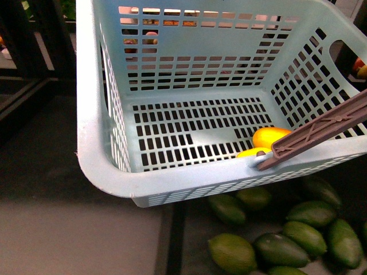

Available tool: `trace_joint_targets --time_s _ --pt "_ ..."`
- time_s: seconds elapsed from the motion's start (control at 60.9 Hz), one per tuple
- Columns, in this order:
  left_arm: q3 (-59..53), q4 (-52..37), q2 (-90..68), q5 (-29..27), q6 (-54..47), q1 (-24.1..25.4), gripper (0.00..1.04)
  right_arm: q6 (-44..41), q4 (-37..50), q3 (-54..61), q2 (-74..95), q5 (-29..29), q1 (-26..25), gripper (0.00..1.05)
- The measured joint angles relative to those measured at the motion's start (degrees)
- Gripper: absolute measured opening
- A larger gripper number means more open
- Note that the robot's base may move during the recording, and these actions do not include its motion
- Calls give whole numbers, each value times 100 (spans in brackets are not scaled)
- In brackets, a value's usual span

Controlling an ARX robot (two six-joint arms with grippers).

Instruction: Pick lemon and mango into basket

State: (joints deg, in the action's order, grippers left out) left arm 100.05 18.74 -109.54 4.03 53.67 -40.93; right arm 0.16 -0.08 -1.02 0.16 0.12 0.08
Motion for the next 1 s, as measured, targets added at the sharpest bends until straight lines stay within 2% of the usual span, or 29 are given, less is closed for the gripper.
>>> trace_joint_targets --time_s 0.509,0.591,0.673,0.788,1.001 --pt "13 39 0 -173 -114 96 5 0 -2 4 0 -35 -11 96" --pt "684 1298 -251 -1569 448 7 5 -2 -2 4 0 -26 -11 96" --pt "859 1799 -415 -2448 1239 13 5 0 -2 4 0 -9 -11 96" --pt "881 1626 -651 -2682 1449 260 5 0 -2 4 0 4 -11 96" --pt "1152 1143 -1357 -2677 1897 1217 5 -2 -2 4 0 -7 -11 96"
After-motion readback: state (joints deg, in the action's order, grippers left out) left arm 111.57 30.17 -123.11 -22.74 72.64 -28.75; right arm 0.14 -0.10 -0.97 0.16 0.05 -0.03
